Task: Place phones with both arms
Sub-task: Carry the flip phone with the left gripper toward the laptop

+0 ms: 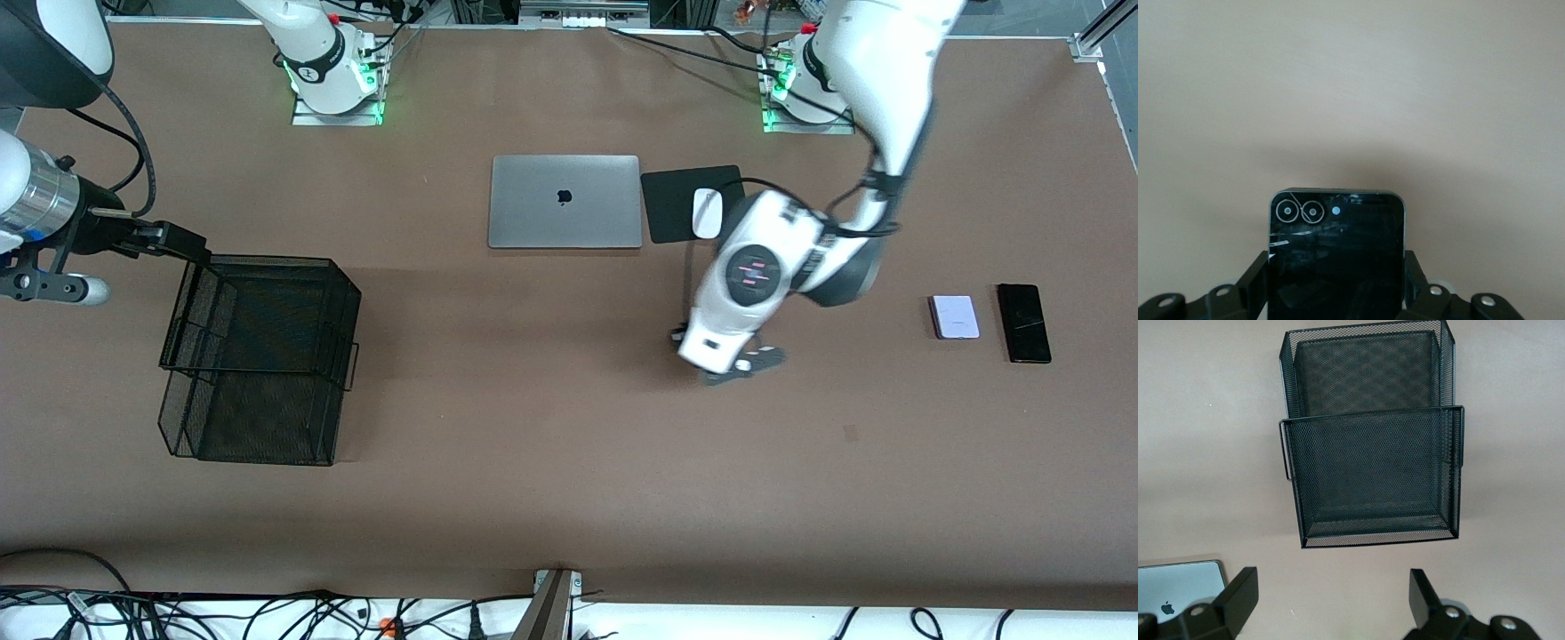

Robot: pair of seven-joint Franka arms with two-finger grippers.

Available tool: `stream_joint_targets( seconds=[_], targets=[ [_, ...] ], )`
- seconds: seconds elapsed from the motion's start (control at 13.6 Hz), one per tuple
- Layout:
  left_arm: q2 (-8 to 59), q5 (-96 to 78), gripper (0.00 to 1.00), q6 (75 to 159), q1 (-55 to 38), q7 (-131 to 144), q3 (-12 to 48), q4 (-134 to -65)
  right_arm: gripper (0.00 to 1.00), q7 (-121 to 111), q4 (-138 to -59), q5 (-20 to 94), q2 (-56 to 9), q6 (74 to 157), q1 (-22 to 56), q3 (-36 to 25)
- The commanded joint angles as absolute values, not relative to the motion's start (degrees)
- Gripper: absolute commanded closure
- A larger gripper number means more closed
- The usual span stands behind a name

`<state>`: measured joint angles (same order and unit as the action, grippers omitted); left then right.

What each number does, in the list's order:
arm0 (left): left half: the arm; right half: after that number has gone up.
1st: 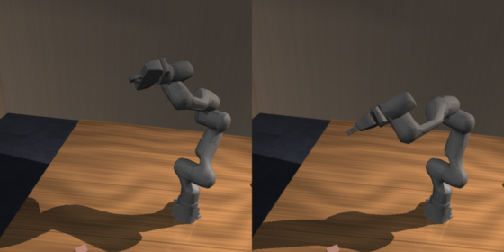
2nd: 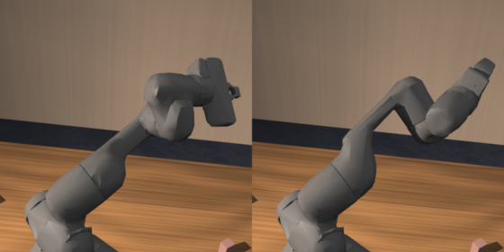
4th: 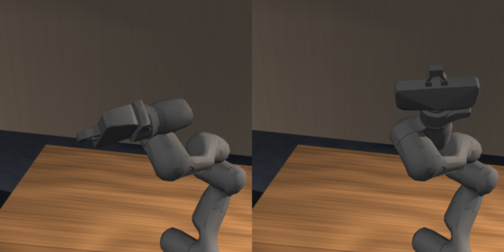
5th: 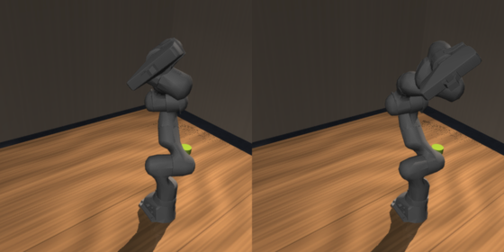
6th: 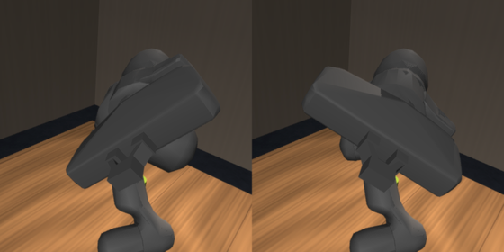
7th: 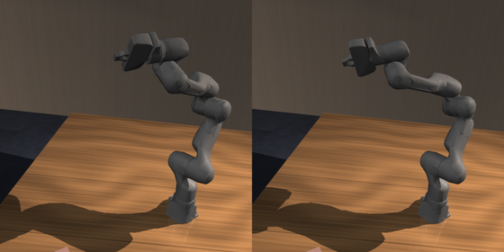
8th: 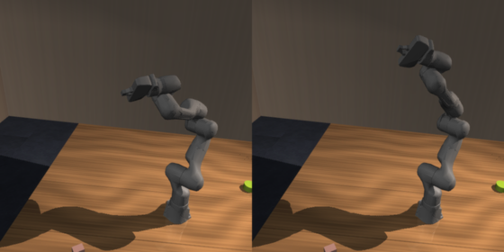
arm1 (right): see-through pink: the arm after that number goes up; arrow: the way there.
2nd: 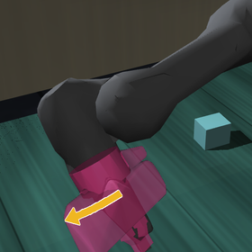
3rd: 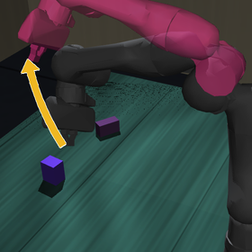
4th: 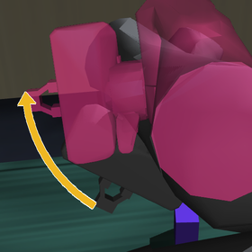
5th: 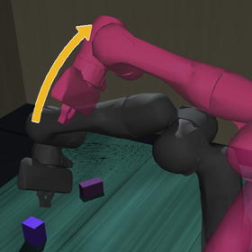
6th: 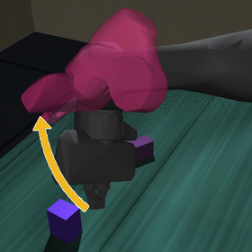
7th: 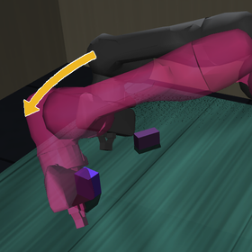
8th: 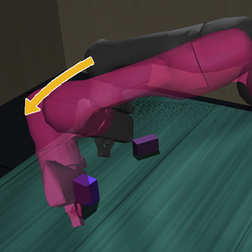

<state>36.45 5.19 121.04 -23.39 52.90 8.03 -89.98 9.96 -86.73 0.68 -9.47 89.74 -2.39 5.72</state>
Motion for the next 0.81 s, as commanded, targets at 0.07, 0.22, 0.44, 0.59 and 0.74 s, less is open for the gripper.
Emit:
stream_joint_targets(
  seconds=[0.07,0.22,0.44,0.59,0.74],
  targets=[
    [43.93,4.13,1.00,119.09,-33.46,58.97,6.86,-77.29,0.00,8.88,-86.13,1.49,-9.49,88.95,-2.81,5.89],
    [48.75,4.39,1.00,119.79,-37.68,58.19,6.86,-69.91,0.00,8.88,-86.13,1.49,-9.49,89.03,-2.81,5.89],
    [58.68,4.75,1.00,124.35,-43.67,56.44,6.07,-57.17,0.00,8.88,-86.13,1.49,-9.49,89.03,-2.81,5.89],
    [61.34,4.83,1.00,128.56,-44.82,53.54,5.54,-55.81,0.00,8.88,-86.13,1.49,-9.49,89.03,-2.81,5.89],
    [63.36,4.92,1.00,131.83,-46.31,53.00,4.05,-55.72,0.00,8.88,-86.13,1.49,-9.49,89.03,-2.81,5.89]
  ],
)
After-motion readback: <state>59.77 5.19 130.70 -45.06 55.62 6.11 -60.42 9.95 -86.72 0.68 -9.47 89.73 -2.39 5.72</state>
